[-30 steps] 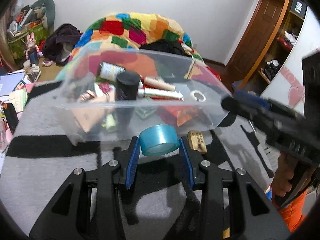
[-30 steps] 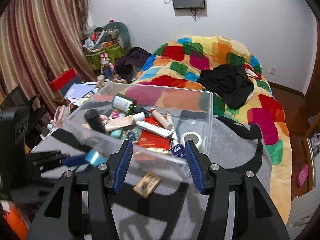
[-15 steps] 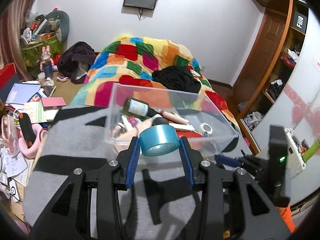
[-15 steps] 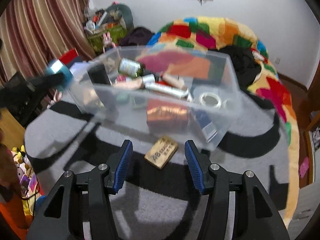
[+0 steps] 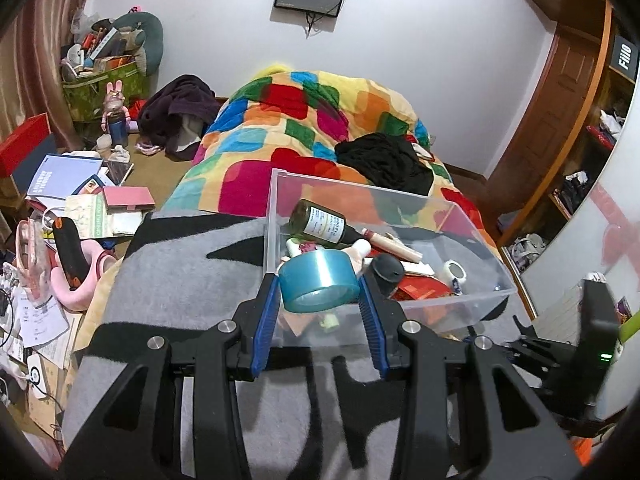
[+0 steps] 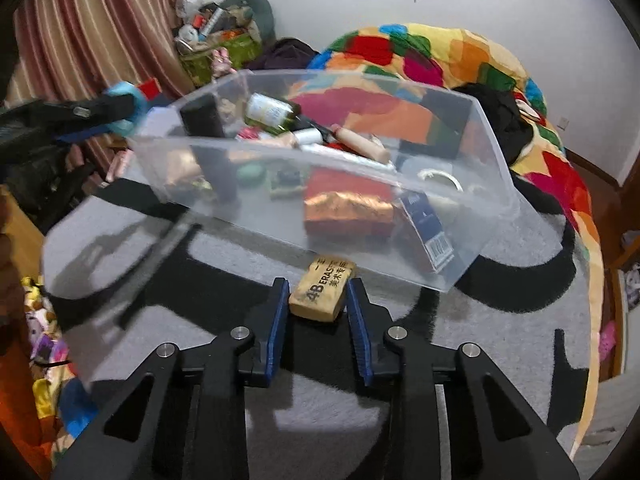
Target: Organize objects
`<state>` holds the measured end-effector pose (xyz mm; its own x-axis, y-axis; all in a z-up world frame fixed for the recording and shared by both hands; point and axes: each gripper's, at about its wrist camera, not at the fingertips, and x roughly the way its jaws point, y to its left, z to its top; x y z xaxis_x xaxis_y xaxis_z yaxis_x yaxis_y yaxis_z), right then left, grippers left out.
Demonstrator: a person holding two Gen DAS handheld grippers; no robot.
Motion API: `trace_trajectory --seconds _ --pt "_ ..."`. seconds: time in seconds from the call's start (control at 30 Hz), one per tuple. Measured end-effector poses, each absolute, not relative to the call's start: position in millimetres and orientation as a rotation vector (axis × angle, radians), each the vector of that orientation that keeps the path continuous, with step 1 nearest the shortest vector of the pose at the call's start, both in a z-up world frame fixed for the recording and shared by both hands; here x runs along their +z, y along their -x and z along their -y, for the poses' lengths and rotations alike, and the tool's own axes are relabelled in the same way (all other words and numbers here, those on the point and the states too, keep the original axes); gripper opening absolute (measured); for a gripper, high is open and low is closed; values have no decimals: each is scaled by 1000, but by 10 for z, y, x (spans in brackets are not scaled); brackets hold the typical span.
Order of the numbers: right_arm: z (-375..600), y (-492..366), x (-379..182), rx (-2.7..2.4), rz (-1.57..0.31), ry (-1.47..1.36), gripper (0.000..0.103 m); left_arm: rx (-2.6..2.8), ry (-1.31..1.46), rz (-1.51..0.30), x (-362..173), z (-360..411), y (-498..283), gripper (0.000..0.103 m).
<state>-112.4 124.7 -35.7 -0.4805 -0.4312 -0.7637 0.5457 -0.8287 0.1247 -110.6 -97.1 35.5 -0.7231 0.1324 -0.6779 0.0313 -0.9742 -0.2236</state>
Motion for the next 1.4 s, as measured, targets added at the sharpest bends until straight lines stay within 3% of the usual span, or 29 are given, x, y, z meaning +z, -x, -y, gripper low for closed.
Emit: trace_trajectory --seconds 0.47,0.7,1.2,1.3,1.4 --pt "-1201 1250 275 -2348 -91 -896 24 2833 1173 297 320 911 1314 40" --pt "-1068 1565 199 -2349 -72 -959 18 2826 1172 296 318 900 1333 55" --pt "-1231 1574 212 -2349 -50 -985 18 2818 1102 269 393 817 1167 65" --pt "-1295 1479 324 -2363 -45 -942 23 2848 1027 231 485 765 1053 73" --pt "-1351 1353 421 -2393 -52 -887 38 2870 946 191 573 700 915 82"
